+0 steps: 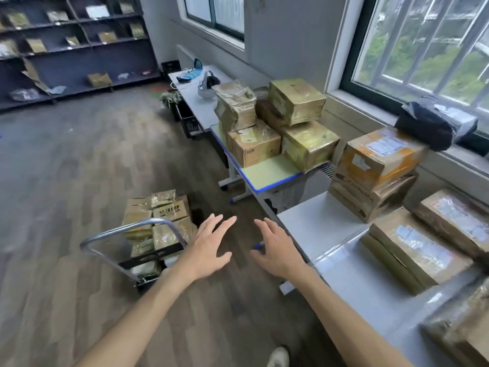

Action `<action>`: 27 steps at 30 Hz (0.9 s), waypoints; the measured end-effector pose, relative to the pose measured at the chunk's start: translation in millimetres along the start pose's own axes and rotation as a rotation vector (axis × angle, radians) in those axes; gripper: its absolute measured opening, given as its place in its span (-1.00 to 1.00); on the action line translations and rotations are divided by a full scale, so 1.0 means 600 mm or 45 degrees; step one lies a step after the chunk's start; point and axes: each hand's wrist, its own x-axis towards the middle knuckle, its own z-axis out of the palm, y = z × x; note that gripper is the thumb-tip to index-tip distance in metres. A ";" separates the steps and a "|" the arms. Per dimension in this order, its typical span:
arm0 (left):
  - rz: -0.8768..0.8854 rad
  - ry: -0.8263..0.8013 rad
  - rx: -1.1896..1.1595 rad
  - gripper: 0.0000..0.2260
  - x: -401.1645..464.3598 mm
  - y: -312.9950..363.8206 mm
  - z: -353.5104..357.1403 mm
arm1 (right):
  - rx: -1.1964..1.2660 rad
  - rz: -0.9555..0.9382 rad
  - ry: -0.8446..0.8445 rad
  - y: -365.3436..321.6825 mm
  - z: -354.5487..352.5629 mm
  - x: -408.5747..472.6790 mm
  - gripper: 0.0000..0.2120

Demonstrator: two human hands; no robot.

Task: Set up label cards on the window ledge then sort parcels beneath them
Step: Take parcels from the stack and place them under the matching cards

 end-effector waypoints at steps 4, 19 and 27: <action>0.090 -0.042 0.031 -0.28 0.121 0.037 0.002 | -0.009 0.096 0.057 0.073 -0.066 0.055 -0.26; 0.640 -0.238 -0.016 -0.14 0.503 0.226 0.056 | 0.031 0.698 0.418 0.290 -0.235 0.094 -0.20; 1.027 -0.289 0.024 -0.19 0.714 0.323 0.012 | 0.093 0.961 0.618 0.315 -0.321 0.148 -0.21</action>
